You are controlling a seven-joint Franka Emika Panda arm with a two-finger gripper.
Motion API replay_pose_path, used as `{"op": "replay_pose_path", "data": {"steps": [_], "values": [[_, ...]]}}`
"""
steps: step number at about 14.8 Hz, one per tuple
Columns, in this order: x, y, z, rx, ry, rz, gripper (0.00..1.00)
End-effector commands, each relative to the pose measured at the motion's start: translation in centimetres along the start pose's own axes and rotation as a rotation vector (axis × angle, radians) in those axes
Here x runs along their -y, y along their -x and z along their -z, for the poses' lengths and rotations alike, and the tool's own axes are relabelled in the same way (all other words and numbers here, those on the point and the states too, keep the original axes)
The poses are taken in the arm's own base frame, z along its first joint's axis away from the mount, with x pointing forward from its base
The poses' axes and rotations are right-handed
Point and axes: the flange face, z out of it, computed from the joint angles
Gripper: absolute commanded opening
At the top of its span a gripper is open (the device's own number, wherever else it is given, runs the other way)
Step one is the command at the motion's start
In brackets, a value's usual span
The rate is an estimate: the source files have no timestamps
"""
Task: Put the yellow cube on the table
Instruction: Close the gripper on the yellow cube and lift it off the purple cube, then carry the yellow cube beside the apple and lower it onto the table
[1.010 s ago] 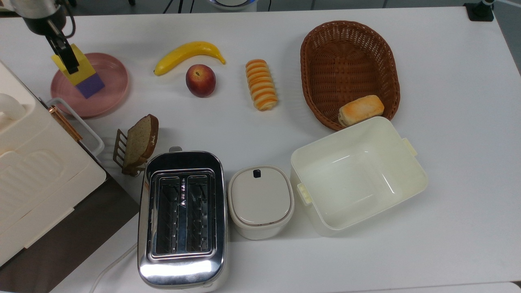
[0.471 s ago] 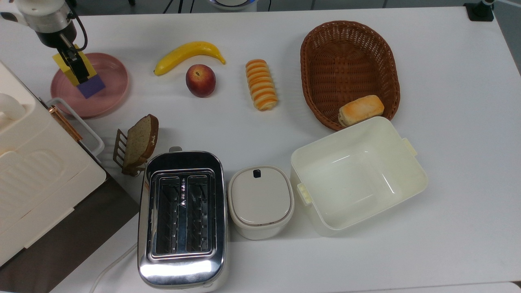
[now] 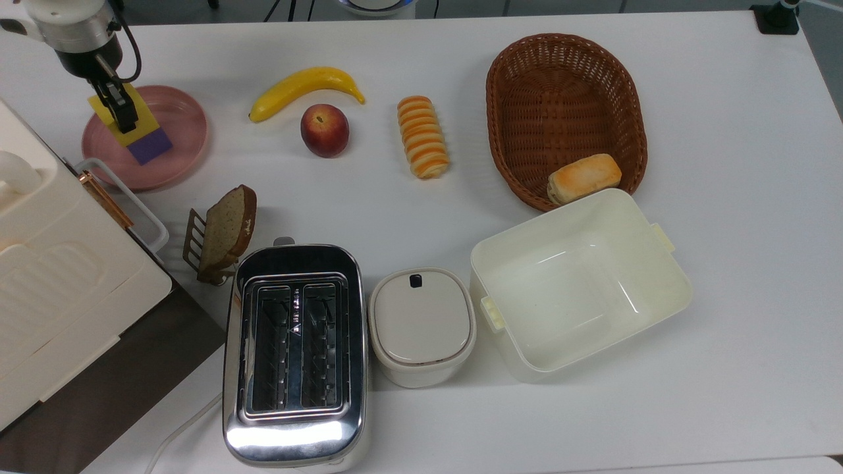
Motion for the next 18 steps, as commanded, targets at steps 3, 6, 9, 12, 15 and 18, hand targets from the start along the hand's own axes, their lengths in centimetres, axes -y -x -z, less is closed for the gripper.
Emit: {"op": "replay_pose_path", "data": {"steps": [3,6,9,12,15,18], "values": [[-0.1,1.6,6.4,-0.058,-0.016,0.036,0.2],[3.3,4.0,9.0,-0.037,-0.017,0.106,0.2],[8.2,6.5,9.0,-0.014,-0.017,0.2,0.2],[11.0,8.0,7.4,0.011,-0.007,0.256,0.2],[14.4,9.8,5.6,0.029,0.015,0.337,0.2],[16.3,11.2,5.8,0.024,0.017,0.384,0.2]]}}
